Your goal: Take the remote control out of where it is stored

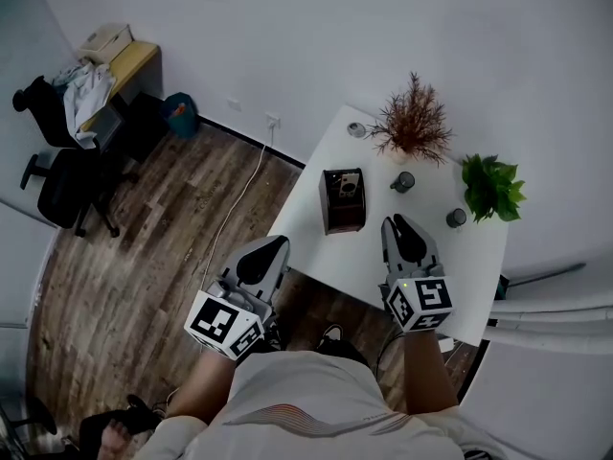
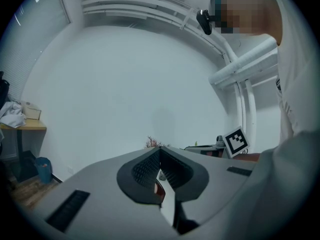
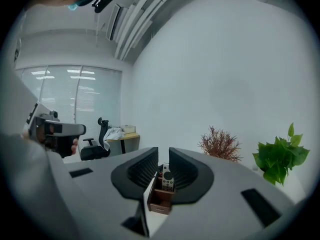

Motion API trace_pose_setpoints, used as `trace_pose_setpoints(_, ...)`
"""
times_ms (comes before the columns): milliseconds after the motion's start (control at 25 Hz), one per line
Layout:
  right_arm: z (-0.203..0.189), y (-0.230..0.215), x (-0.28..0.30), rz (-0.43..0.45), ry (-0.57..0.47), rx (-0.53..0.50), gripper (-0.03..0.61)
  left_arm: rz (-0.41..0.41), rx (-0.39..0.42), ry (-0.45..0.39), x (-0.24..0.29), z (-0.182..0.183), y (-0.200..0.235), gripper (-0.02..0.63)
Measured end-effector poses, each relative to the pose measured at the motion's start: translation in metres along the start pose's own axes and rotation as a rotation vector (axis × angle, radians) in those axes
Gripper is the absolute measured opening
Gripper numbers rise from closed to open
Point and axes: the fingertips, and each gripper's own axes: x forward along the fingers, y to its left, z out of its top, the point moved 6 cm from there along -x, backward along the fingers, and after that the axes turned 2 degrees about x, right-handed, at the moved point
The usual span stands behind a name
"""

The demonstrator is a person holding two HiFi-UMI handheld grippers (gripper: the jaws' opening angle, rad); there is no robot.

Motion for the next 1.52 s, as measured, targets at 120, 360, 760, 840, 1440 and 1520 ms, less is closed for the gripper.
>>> trace_pose_setpoints(120, -0.014, -0.002, 0.028, 0.003, 0.066, 0.015, 0.177, 0.007, -0.005, 0.011, -0.004, -0.004, 0.003, 0.009)
trace_pose_setpoints(360, -0.041, 0.000, 0.089, -0.107, 0.135, 0.003, 0.202, 0.034, -0.029, 0.040, -0.017, -0.016, 0.014, 0.009)
trace_pose_setpoints(760, -0.101, -0.007, 0.158, -0.248, 0.247, 0.019, 0.213, 0.090, -0.071, 0.075, -0.043, -0.030, 0.041, 0.009)
trace_pose_setpoints(840, -0.106, -0.008, 0.163, -0.267, 0.250, 0.022, 0.213, 0.090, -0.075, 0.082, -0.045, -0.031, 0.044, 0.009)
trace_pose_setpoints(1440, -0.105, -0.006, 0.170, -0.248, 0.213, 0.053, 0.190, 0.072, -0.068, 0.090, -0.041, -0.033, 0.048, 0.009)
trace_pose_setpoints(1520, -0.091, -0.004, 0.163, -0.228, 0.172, 0.064, 0.189, 0.073, -0.066, 0.091, -0.041, -0.033, 0.047, 0.009)
